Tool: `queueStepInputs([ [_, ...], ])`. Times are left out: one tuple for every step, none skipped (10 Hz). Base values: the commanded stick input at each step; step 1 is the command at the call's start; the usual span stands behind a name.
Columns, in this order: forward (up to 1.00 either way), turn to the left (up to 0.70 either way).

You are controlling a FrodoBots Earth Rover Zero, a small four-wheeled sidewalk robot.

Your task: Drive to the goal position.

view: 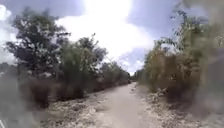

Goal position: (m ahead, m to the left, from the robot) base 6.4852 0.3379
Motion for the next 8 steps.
queueStepInputs([
  [0.70,0.00],
  [0.70,0.00],
  [0.70,0.00],
  [0.70,0.00],
  [0.70,0.00],
  [0.70,0.00],
  [0.70,0.00],
  [0.70,0.00],
])
